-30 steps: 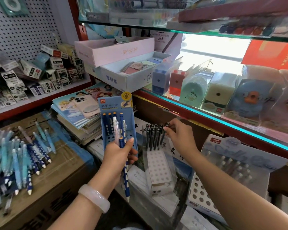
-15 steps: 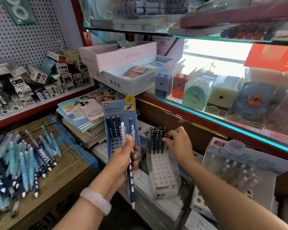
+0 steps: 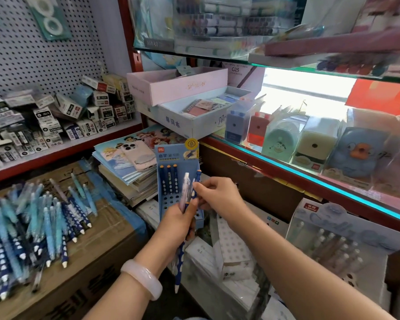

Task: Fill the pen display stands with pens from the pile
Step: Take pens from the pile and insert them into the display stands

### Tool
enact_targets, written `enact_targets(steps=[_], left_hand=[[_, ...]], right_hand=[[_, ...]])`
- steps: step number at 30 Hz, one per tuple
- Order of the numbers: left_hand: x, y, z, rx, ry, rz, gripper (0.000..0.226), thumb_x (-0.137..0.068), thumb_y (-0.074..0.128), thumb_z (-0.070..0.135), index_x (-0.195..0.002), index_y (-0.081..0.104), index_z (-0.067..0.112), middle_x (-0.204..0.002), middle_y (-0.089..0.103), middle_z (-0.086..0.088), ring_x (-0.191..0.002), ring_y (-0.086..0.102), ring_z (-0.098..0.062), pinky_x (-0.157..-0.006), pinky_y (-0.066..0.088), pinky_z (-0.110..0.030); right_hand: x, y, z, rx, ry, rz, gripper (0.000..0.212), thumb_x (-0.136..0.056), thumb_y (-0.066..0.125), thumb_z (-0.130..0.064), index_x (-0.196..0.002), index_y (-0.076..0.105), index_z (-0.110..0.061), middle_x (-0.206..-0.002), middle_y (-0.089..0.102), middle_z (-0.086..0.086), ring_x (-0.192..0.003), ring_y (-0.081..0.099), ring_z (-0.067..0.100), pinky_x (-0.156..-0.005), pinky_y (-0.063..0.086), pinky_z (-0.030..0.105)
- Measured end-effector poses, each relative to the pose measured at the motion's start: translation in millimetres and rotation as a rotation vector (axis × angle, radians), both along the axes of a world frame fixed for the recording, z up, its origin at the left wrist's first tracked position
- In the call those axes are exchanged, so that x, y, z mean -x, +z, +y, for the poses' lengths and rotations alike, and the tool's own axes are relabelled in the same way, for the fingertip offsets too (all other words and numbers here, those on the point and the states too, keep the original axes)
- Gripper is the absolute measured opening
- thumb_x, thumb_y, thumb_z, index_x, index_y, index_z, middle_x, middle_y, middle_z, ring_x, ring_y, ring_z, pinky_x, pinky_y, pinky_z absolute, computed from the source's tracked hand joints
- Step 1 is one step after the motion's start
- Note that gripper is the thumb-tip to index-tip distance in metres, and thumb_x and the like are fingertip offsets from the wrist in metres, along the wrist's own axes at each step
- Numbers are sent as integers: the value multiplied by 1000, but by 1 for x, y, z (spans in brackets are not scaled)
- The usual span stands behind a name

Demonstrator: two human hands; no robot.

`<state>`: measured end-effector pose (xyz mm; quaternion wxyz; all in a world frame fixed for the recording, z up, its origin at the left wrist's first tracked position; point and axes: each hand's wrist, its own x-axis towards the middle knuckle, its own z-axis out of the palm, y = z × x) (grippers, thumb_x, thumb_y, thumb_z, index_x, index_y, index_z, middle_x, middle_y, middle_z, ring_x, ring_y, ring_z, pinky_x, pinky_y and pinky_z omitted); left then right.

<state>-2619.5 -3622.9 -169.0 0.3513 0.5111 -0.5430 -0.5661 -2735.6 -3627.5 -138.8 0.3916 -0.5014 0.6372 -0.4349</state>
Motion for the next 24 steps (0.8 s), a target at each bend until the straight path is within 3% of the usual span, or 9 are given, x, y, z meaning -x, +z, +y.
enact_targets(steps=[2, 5, 8, 11, 13, 17, 22, 24], left_hand=[[-7, -3, -4, 27, 16, -59, 29, -96, 45, 35, -83, 58, 12, -51, 47, 0, -45, 43, -14, -48, 35, -28], [-14, -4, -7, 0, 121, 57, 31, -95, 47, 35, -83, 57, 9, -47, 51, 2, -40, 48, -12, -43, 37, -26], [-25, 2, -13, -53, 333, 219, 24, -97, 46, 28, -82, 54, 11, -60, 60, -9, -38, 56, -12, -36, 44, -20], [-44, 0, -23, -49, 481, 210, 24, -99, 43, 25, -77, 46, 16, -62, 56, -11, -37, 56, -14, -36, 47, -20], [-58, -4, -30, -28, 540, 152, 26, -98, 43, 26, -76, 46, 13, -61, 53, -10, -38, 54, -12, -35, 44, -19], [-73, -6, -44, -35, 563, 157, 23, -97, 45, 27, -82, 49, 10, -63, 51, -9, -48, 49, -17, -45, 40, -26], [-72, -2, -53, -13, 516, 180, 22, -97, 46, 28, -83, 51, 11, -61, 51, -6, -48, 49, -16, -48, 40, -26], [-69, 1, -54, -2, 494, 183, 27, -96, 47, 28, -78, 50, 9, -59, 51, -6, -46, 48, -16, -47, 40, -26]], right_hand=[[-6, -1, -4, -6, -19, 50, 25, -91, 58, -23, -86, 67, 0, -76, 71, 12, -69, 69, 17, -72, 59, 39], [-13, -4, -10, 11, -36, 25, 25, -93, 56, -21, -90, 65, 1, -85, 71, 16, -77, 71, 22, -76, 58, 45], [-15, -2, -18, 45, -64, -177, 22, -96, 52, -18, -91, 62, 1, -96, 69, 21, -85, 69, 25, -72, 59, 30], [-9, 3, -28, 120, -103, -285, 15, -96, 52, -17, -92, 63, -9, -97, 69, 15, -82, 68, 18, -65, 56, 21], [-3, 3, -39, 150, -142, -185, 13, -96, 52, -17, -96, 64, -12, -97, 70, 8, -81, 67, 12, -67, 57, 22], [-2, -2, -64, 188, -200, 211, 17, -95, 53, -19, -87, 67, -13, -82, 69, 4, -80, 66, 20, -80, 56, 44], [-18, -11, -83, 161, -126, 475, 17, -97, 47, -19, -103, 62, -13, -91, 66, 8, -83, 62, 24, -74, 53, 42], [-23, -16, -90, 163, -97, 549, 16, -98, 46, -19, -101, 60, -10, -93, 65, 11, -84, 60, 27, -72, 51, 41]])
